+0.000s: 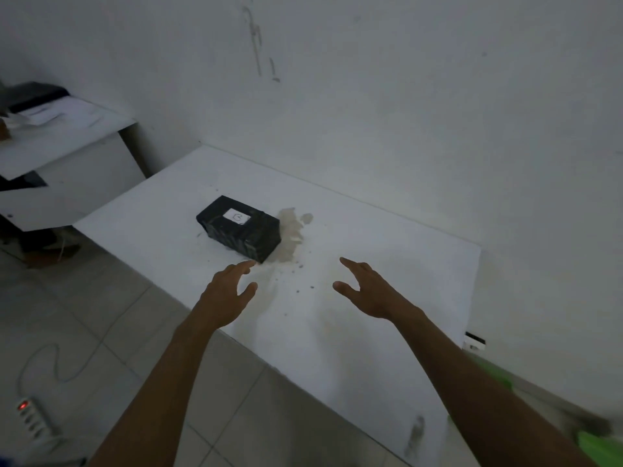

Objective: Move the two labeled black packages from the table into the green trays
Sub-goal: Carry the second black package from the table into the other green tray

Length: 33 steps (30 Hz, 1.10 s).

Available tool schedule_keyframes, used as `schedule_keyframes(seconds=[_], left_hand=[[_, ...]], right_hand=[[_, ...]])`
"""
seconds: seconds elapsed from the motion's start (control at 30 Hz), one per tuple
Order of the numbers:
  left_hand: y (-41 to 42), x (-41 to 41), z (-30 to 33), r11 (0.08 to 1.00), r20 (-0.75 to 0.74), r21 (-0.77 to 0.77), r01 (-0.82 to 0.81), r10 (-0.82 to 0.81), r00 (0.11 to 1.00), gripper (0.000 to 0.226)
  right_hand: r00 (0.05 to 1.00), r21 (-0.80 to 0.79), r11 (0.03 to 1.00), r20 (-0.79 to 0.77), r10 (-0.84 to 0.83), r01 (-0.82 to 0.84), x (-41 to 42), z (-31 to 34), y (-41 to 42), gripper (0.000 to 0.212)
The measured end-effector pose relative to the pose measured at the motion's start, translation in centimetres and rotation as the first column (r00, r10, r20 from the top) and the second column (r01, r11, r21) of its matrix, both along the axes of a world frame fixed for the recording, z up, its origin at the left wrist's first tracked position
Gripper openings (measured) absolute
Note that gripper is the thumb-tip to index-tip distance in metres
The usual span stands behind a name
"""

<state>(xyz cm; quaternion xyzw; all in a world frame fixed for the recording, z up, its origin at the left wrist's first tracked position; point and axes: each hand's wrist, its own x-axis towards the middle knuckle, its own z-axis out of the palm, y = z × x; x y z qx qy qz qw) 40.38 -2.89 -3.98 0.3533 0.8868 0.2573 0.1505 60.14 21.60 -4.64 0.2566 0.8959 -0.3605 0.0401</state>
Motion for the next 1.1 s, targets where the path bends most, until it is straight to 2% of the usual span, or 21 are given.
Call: schedule_keyframes(seconds=[0.27,0.37,0.43,0.63,0.77,0.9,1.0,1.1], left_hand=[[-1.2,-13.3,-2.2,0.999,0.054,0.021,0.026,-0.027,0.998,0.053],[-1.1,-14.9,-2.4,0.997,0.068,0.075,0.021,-0.026,0.997,0.053],[0.2,-25.1,-3.4,0.998,0.135,0.032,0.059,-0.063,0.989,0.052],[2.0,-29.7,-4.7,0.99,0.14,0.093,0.106,-0.119,0.983,0.064],[4.8,-34.6,-6.7,0.981,0.231,0.094,0.171,-0.188,0.955,0.079],[7.2,-37.8,-8.9,0.978,0.373,0.116,0.174,-0.205,0.905,0.092],[8.6,-39.4,-10.3,0.957,0.403,0.145,0.251,-0.289,0.868,0.091],[9.0,-40.3,-11.6,0.942,0.429,0.201,0.269,-0.331,0.841,0.093]], right_hand=[[0.999,-0.078,0.996,-0.025,-0.037,0.035,-13.8,-3.4,-2.4,0.075],[0.998,-0.123,0.991,-0.014,-0.058,0.056,-14.8,-4.6,-2.8,0.077],[0.987,-0.215,0.963,0.018,-0.161,0.161,-23.6,-6.4,-2.9,0.079],[0.953,-0.331,0.904,-0.039,-0.301,0.272,-26.4,-7.7,-4.1,0.103],[0.837,-0.443,0.769,-0.073,-0.543,0.461,-30.2,-9.1,-5.4,0.116],[0.649,-0.454,0.629,-0.134,-0.749,0.631,-33.3,-11.1,-6.8,0.106],[0.54,-0.497,0.544,-0.169,-0.825,0.676,-34.5,-11.9,-6.8,0.1],[0.499,-0.527,0.511,-0.179,-0.848,0.679,-34.7,-12.2,-6.7,0.094]])
